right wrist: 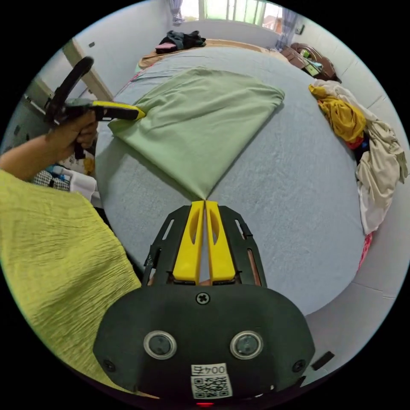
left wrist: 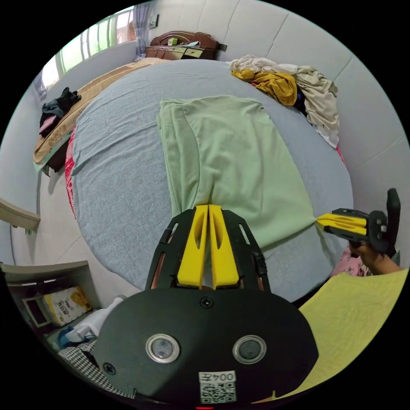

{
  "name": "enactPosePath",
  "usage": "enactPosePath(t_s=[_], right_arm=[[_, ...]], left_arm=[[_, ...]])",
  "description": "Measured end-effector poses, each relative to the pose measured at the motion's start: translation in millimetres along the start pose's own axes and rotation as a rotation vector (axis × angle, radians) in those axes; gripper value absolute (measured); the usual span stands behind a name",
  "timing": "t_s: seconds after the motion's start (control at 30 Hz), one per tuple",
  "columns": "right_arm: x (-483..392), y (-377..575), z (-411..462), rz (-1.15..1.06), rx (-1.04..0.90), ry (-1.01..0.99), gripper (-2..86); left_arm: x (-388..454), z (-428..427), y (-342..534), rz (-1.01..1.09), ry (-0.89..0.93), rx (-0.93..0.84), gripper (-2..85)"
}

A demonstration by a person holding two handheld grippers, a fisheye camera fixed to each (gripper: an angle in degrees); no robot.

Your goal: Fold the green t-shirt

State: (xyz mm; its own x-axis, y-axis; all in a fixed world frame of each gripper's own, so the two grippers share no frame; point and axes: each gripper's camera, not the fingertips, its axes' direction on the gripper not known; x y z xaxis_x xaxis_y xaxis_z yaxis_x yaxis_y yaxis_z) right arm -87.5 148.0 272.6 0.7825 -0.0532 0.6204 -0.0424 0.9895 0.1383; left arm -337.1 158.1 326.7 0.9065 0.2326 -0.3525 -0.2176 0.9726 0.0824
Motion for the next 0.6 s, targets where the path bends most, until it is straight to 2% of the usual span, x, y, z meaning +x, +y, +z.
enactPosePath(t_s=[0.17, 0.3, 0.37, 0.53, 0.6], right_arm=[[18.7, -37.9, -21.8, -0.015, -0.007, -0.117, 1.8], [18.9, -64.2, 4.4, -0.035, -0.111, -0.036, 4.1], [23.7, -74.9, 25.4, -0.024, -0.224, 0.019, 5.5], [36.2, -86.4, 27.4, -0.043, -0.25, 0.038, 6.2], [42.4, -89.2, 28.0, -0.047, -0.261, 0.034, 6.1]], left_arm=[[9.9, -3.0, -9.7, 0.033, -0.015, 0.005, 0.5], [16.2, -5.8, -20.6, 0.045, -0.017, -0.009, 0.5], [17.1, -7.2, -24.9, 0.049, -0.008, -0.015, 0.5], [20.1, -15.8, -36.9, 0.03, -0.01, -0.036, 0.3], [29.0, -38.0, -46.0, 0.019, -0.032, 0.047, 0.3]])
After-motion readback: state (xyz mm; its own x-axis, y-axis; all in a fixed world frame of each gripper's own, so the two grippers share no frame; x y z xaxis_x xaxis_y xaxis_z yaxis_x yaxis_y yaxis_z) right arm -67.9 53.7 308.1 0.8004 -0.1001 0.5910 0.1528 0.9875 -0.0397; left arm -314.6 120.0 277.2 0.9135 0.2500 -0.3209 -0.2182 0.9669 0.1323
